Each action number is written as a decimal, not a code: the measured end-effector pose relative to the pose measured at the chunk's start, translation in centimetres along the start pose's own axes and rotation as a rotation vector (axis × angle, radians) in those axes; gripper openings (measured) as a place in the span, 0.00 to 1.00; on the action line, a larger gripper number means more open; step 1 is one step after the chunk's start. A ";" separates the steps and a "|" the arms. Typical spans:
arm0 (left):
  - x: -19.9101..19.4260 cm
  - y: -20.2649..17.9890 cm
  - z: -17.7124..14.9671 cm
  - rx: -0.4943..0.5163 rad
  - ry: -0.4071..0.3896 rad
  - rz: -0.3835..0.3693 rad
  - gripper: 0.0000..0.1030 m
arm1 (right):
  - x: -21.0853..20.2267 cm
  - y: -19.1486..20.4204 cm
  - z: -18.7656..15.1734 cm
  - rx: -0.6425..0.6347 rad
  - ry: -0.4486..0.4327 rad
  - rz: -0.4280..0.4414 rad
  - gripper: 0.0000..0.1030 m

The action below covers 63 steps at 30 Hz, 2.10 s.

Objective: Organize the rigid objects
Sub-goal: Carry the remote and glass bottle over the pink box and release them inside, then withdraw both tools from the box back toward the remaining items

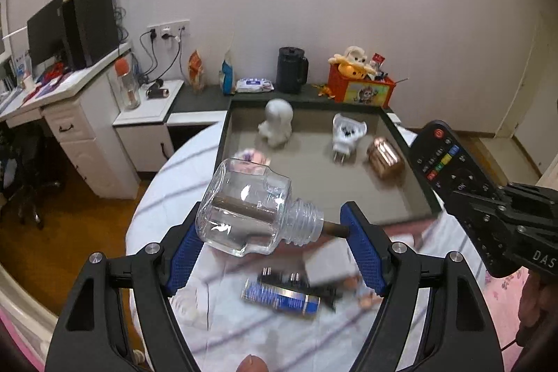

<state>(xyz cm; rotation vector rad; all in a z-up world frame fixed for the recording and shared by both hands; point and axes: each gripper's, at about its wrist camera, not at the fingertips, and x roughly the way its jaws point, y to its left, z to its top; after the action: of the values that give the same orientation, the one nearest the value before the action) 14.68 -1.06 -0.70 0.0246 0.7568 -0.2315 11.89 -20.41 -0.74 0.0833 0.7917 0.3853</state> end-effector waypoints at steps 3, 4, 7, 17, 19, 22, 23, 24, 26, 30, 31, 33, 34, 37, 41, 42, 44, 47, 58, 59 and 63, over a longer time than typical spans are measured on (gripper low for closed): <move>1.8 -0.2 1.9 -0.001 0.009 -0.014 0.75 | 1.4 -1.0 2.0 0.013 0.003 -0.016 0.16; 2.4 -0.3 2.3 -0.001 0.010 -0.014 0.75 | 1.7 -1.3 2.4 0.017 0.004 -0.019 0.16; 4.5 -0.6 3.8 0.004 0.019 -0.013 0.75 | 3.6 -2.5 3.8 0.036 0.019 -0.030 0.16; 13.0 -1.0 4.7 0.008 0.122 -0.022 0.75 | 10.2 -5.3 4.5 0.090 0.107 -0.041 0.16; 14.2 -1.3 4.3 0.008 0.146 -0.025 0.75 | 11.2 -5.6 4.2 0.096 0.124 -0.055 0.16; 15.8 -1.5 3.9 0.017 0.176 -0.026 0.76 | 12.3 -6.1 4.1 0.101 0.145 -0.069 0.16; 16.1 -1.6 3.7 0.023 0.184 -0.023 0.76 | 12.6 -6.2 3.9 0.099 0.152 -0.075 0.16; 16.3 -1.7 3.6 0.027 0.188 -0.017 0.76 | 12.8 -6.2 3.9 0.096 0.158 -0.082 0.16; 16.7 -1.9 3.4 0.034 0.196 -0.007 0.78 | 13.2 -6.2 3.7 0.092 0.169 -0.094 0.16; 16.4 -1.8 3.2 0.037 0.195 0.020 0.88 | 13.7 -6.0 3.4 0.081 0.178 -0.123 0.22; 16.0 -1.6 3.1 0.031 0.191 0.025 0.88 | 13.6 -6.0 3.4 0.081 0.174 -0.133 0.26; 15.3 -1.0 3.1 0.012 0.179 0.026 0.93 | 13.2 -6.3 3.3 0.098 0.158 -0.155 0.45; 14.8 -0.7 3.1 0.002 0.170 0.030 0.96 | 12.7 -6.4 3.3 0.109 0.143 -0.134 0.47; 12.8 -0.1 3.1 -0.005 0.133 0.065 1.00 | 11.6 -5.9 3.5 0.117 0.118 -0.108 0.79; 9.5 0.0 2.9 0.001 0.085 0.092 1.00 | 9.8 -5.0 3.4 0.127 0.089 -0.108 0.81; 8.7 0.0 2.8 0.001 0.073 0.103 1.00 | 9.3 -4.8 3.4 0.131 0.082 -0.112 0.81; 6.9 0.2 2.6 -0.002 0.050 0.111 1.00 | 8.3 -4.3 3.4 0.136 0.067 -0.124 0.82; 4.0 0.5 2.1 -0.021 0.018 0.121 1.00 | 6.3 -3.6 3.2 0.145 0.041 -0.140 0.94; -6.2 0.2 -1.2 -0.046 -0.080 0.126 1.00 | -3.4 0.3 0.8 0.123 -0.100 -0.167 1.00; -7.1 0.1 -1.8 -0.050 -0.088 0.126 1.00 | -4.3 0.6 0.5 0.119 -0.113 -0.169 1.00; -9.9 -0.2 -3.3 -0.065 -0.107 0.127 1.00 | -7.7 2.1 -0.8 0.096 -0.149 -0.183 1.00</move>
<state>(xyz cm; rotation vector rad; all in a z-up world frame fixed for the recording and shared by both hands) 5.44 1.03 3.70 -0.0007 0.6536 -0.0862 5.77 -21.33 4.41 0.1271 0.6645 0.1656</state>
